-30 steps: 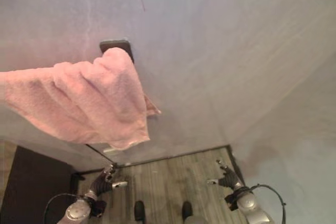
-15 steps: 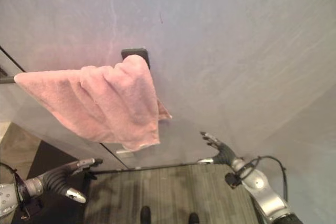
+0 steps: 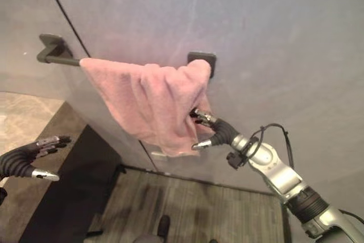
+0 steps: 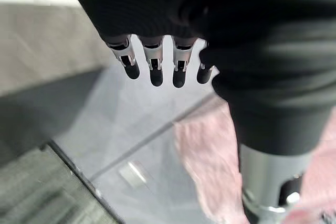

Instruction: Put brush and paste in cup on sink, flatten towel.

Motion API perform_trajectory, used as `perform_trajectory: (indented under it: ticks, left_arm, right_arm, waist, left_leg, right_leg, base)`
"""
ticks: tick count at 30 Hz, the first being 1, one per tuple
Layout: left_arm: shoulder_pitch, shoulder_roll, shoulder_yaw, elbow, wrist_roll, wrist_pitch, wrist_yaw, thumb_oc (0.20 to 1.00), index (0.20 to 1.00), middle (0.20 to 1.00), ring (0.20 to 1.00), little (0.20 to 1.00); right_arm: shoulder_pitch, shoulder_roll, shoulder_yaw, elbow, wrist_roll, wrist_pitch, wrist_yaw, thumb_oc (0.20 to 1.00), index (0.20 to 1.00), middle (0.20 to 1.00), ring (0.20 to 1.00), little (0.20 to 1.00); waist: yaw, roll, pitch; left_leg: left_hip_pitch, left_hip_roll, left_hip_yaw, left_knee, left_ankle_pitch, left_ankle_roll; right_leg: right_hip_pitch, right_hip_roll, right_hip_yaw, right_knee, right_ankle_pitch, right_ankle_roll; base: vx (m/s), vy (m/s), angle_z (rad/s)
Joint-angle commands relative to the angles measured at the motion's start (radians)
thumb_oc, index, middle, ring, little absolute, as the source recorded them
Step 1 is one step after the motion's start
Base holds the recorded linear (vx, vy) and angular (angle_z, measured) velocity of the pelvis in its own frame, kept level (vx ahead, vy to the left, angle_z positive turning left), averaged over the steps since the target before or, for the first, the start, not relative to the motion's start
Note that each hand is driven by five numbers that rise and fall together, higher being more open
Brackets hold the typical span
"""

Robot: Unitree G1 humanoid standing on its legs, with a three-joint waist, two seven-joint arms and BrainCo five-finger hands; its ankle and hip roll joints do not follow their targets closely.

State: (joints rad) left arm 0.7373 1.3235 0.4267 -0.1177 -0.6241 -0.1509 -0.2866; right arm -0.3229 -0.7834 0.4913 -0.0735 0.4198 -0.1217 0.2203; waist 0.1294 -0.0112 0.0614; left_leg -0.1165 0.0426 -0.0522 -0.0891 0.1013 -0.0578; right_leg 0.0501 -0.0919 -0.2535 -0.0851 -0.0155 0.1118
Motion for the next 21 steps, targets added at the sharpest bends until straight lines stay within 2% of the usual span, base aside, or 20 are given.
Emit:
perform_trajectory:
  ticks: [1,4,7,14,21]
  left_arm:
    - [-0.098,0.003,0.025,0.042,0.031,-0.058,0.081,1.0,1.0,1.0,1.0,1.0]
    - [-0.225,-0.059,-0.052,0.098,0.021,-0.068,0.111,1.0,1.0,1.0,1.0,1.0]
    - [-0.309,-0.085,-0.11,0.112,0.035,-0.068,0.124,1.0,1.0,1.0,1.0,1.0]
    - [-0.468,-0.131,-0.227,0.112,0.05,-0.06,0.154,1.0,1.0,1.0,1.0,1.0]
    - [-0.584,-0.146,-0.329,0.15,0.062,-0.064,0.156,1.0,1.0,1.0,1.0,1.0]
  right_arm:
    - [-0.013,0.009,-0.023,-0.046,0.041,-0.023,-0.022,1.0,1.0,1.0,1.0,1.0]
    - [-0.026,0.03,-0.028,-0.043,0.03,-0.02,-0.036,1.0,1.0,1.0,1.0,1.0]
    - [-0.04,0.04,-0.03,-0.035,0.009,-0.012,-0.048,1.0,1.0,1.0,1.0,1.0]
    - [-0.026,0.055,-0.037,-0.033,-0.023,0.019,-0.065,1.0,1.0,1.0,1.0,1.0]
    - [-0.039,0.072,-0.015,0.014,-0.016,0.03,-0.067,1.0,1.0,1.0,1.0,1.0]
  waist:
    - [-0.037,-0.044,0.006]
    - [-0.041,-0.049,0.01]
    - [-0.05,-0.051,0.013]
    - [-0.094,-0.053,0.015]
    - [-0.119,-0.047,0.015]
  left_leg:
    - [0.042,0.027,0.057,0.002,-0.029,-0.023]
    - [0.037,0.024,0.058,0.002,-0.03,-0.022]
    - [0.034,0.024,0.065,0.002,-0.032,-0.021]
    - [0.032,0.025,0.09,0.002,-0.038,-0.019]
    - [0.031,0.027,0.118,0.002,-0.044,-0.018]
  right_leg:
    - [-0.024,-0.072,0.011,0.0,0.069,0.061]
    - [-0.028,-0.075,0.011,0.0,0.069,0.06]
    - [-0.034,-0.076,0.02,0.0,0.07,0.06]
    - [-0.058,-0.078,0.053,0.001,0.078,0.056]
    - [-0.081,-0.08,0.088,-0.002,0.089,0.059]
  base:
    - [0.0,0.015,0.09]
    - [0.0,0.015,0.01]
    - [0.0,0.0,0.0]
    - [-0.01,0.025,-0.05]
    - [0.0,0.026,-0.18]
